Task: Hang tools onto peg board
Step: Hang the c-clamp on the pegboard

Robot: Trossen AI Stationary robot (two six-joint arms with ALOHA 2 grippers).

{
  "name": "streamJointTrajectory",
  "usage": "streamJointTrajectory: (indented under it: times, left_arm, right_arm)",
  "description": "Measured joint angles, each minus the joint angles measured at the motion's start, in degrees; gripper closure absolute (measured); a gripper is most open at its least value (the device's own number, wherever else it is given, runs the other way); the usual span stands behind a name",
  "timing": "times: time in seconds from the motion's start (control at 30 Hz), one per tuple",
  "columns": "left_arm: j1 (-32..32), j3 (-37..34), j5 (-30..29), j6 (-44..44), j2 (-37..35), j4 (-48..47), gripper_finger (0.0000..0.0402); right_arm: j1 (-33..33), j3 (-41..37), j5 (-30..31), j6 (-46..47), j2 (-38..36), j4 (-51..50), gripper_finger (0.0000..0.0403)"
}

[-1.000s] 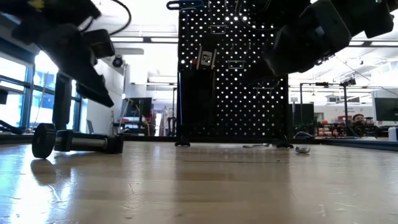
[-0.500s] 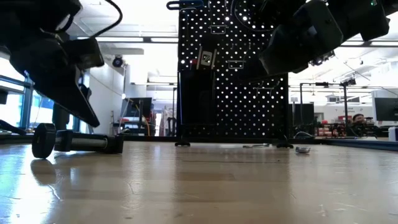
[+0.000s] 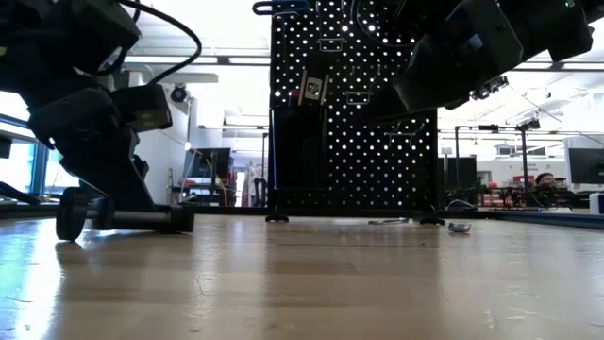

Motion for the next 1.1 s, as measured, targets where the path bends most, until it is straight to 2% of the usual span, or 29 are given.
streamJointTrajectory:
  times: [0.1,0.27,0.47,0.73,0.97,1.1]
  left_arm:
    - [0.0,0.0,-0.6,1.7,1.3,2.4,0.022]
    - [0.0,-0.4,-3.8,9.7,1.7,7.5,0.0332]
    - [0.5,-0.3,-7.7,19.3,1.8,16.3,0.0335]
    - [0.9,4.5,-11.9,30.4,1.7,17.3,0.0335]
    - [0.9,9.4,-15.8,40.0,1.7,15.7,0.0335]
    - [0.9,11.6,-18.1,44.0,1.7,13.9,0.0335]
  right_arm:
    - [0.0,0.0,0.0,-0.1,0.0,0.3,0.0256]
    - [0.0,0.0,0.0,0.2,0.0,0.4,0.0256]
    - [-0.1,0.0,1.8,1.2,0.0,0.3,0.0256]
    - [0.0,0.0,3.9,1.3,0.0,0.3,0.0256]
    - [0.0,0.0,13.3,2.3,-0.1,-6.0,0.0256]
    - [1.0,0.0,22.2,4.0,-0.1,-13.3,0.0256]
